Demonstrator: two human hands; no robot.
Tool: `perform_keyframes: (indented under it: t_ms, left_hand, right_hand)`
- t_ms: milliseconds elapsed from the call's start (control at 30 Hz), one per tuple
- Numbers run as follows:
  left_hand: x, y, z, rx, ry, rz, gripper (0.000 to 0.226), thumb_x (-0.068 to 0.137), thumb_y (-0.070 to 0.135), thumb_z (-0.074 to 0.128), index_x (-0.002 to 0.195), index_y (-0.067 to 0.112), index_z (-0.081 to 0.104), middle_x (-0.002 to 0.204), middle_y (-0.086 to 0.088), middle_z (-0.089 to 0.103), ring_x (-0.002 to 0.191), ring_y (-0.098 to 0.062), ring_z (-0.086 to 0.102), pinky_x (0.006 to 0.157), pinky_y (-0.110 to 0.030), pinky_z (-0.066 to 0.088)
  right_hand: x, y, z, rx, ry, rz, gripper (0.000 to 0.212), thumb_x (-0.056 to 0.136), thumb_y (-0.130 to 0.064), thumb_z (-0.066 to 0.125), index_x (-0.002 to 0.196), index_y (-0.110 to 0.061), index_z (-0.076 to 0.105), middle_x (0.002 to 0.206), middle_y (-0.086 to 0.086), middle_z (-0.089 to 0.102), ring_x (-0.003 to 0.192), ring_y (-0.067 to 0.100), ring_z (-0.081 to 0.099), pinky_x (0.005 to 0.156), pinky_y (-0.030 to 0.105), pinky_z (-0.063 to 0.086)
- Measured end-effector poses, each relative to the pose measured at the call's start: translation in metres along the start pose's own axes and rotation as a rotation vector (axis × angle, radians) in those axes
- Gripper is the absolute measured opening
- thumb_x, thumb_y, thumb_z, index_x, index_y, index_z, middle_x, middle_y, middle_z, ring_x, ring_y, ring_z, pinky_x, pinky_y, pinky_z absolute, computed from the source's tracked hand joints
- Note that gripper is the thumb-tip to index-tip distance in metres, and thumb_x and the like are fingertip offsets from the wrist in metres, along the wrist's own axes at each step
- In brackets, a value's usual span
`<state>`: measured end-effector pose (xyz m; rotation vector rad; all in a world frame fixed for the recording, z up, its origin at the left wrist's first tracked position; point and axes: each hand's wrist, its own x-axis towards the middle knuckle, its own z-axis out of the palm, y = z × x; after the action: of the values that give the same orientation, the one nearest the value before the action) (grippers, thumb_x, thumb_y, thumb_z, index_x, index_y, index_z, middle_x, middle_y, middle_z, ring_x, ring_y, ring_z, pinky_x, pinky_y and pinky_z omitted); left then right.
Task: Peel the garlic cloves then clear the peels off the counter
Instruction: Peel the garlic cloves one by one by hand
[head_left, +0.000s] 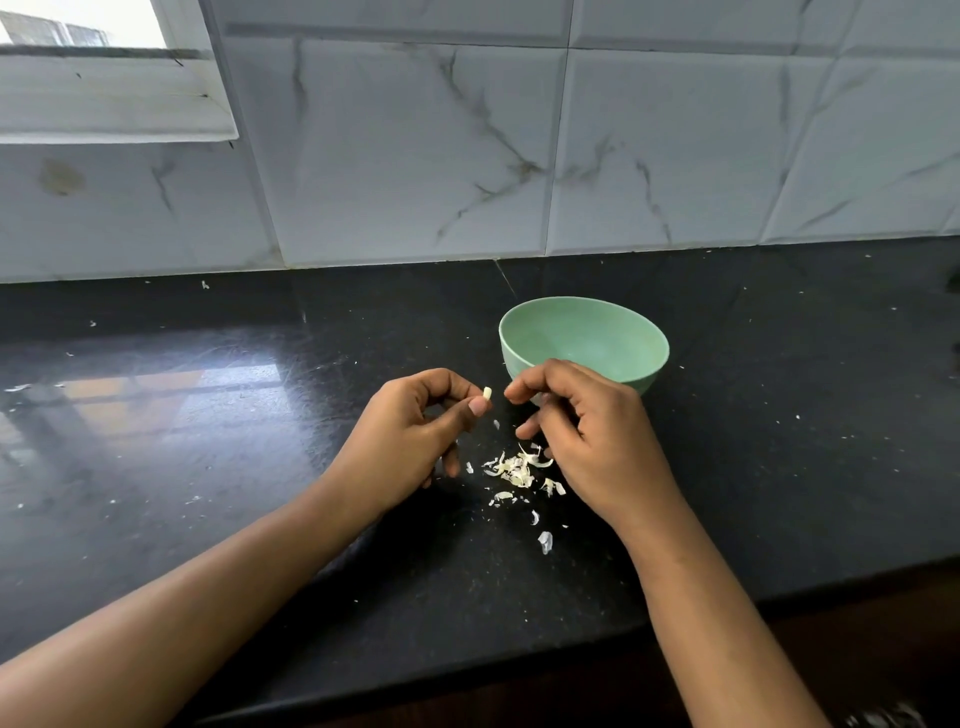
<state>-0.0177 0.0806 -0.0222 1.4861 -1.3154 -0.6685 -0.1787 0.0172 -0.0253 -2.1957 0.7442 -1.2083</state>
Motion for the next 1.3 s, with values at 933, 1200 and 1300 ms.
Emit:
perform_keyframes:
  t_ms: [933,1200,1300]
  left_hand:
    - [-0.0032,0.0030,-0.0024,-0.058,0.050,0.070,0.010,0.074,0.023,0.077,0.066,0.022,0.071,0.052,0.000,0.060,0.038,-0.012,0.050,0.037,-0.019,0.035]
    - [-0.0045,0.0078,-0.0018,-0.081,0.052,0.051,0.010,0.070,0.025,0.078,0.065,0.021,0.070,0.049,0.004,0.060,0.037,-0.010,0.048,0.037,-0.019,0.034]
    - [-0.0054,0.0091,-0.0018,-0.069,0.042,0.047,0.011,0.070,0.023,0.079,0.067,0.017,0.070,0.047,0.004,0.059,0.037,-0.009,0.048,0.038,-0.019,0.035]
  right_hand:
    - [-0.0007,0.0027,0.0036,-0.003,0.088,-0.129,0.013,0.079,-0.017,0.073,0.092,-0.014,0.076,0.084,-0.007,0.071,0.079,0.001,0.065,0.071,0.016,0.051]
    - [0.0000,0.0014,0.0029,-0.016,0.076,-0.118,0.012,0.081,-0.021,0.070,0.090,-0.016,0.076,0.081,-0.011,0.069,0.075,-0.001,0.063,0.067,0.016,0.050]
    - [0.0004,0.0017,0.0032,-0.030,0.074,-0.109,0.012,0.080,-0.024,0.069,0.089,-0.018,0.075,0.078,-0.013,0.067,0.071,-0.001,0.061,0.064,0.013,0.047]
